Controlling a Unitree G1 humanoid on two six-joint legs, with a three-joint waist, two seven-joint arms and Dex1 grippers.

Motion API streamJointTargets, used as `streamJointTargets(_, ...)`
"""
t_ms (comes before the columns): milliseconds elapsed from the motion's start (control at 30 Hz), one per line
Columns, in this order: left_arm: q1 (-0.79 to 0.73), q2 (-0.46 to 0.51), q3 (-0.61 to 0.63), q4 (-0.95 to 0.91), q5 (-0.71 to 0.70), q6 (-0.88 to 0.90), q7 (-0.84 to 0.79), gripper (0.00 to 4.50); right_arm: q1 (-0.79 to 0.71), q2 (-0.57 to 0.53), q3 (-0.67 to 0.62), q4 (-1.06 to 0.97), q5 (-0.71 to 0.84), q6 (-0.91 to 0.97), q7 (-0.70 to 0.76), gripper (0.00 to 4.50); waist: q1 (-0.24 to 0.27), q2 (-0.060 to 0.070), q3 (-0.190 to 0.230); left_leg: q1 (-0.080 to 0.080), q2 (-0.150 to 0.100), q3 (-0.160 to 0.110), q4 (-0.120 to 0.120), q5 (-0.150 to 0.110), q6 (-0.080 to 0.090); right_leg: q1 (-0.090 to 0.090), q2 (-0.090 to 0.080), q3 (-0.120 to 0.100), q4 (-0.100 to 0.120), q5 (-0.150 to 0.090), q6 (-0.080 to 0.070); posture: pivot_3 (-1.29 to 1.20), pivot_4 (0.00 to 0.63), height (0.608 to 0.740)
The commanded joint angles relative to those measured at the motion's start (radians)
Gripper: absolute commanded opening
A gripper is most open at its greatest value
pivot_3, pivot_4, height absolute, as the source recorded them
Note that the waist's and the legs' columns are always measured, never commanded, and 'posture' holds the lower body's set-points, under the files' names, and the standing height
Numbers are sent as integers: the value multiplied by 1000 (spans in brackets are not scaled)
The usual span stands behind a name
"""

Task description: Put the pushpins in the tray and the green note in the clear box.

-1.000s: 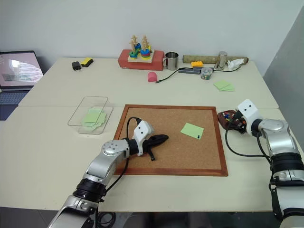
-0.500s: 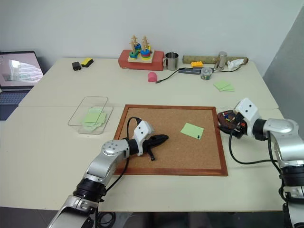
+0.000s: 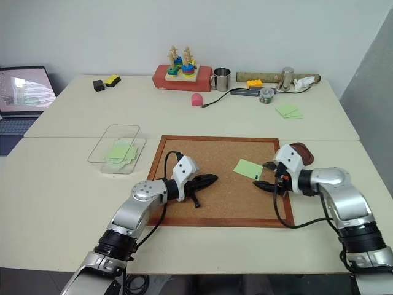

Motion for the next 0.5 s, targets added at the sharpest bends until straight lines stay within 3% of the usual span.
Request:
streamJointTargets(33, 39, 12, -40, 35, 23, 24, -23, 0, -43, 8, 7, 31, -18, -42, 2, 3717, 0, 0, 0, 0, 0, 0, 0, 0, 0, 0, 0, 0, 0, 0, 0, 0, 150, 740)
streamJointTargets(167, 41, 13, -39, 33, 22, 25, -21, 0, -52, 9, 8, 64, -22, -60, 10, 3717, 0, 0, 0, 0, 0, 0, 0, 0, 0, 0, 0, 0, 0, 0, 0, 0, 150, 740)
streamJointTargets(200, 42, 13, -39, 33, 22, 26, -21, 0, -52, 8, 6, 68, -22, -62, 13, 3357, 0, 0, 0, 0, 0, 0, 0, 0, 0, 0, 0, 0, 0, 0, 0, 0, 150, 740)
streamJointTargets(500, 47, 12, -40, 25, 21, 29, -19, 0, -45, 6, -4, 79, -24, -69, 24, 1564, -1, 0, 0, 0, 0, 0, 0, 0, 0, 0, 0, 0, 0, 0, 0, 0, 150, 740)
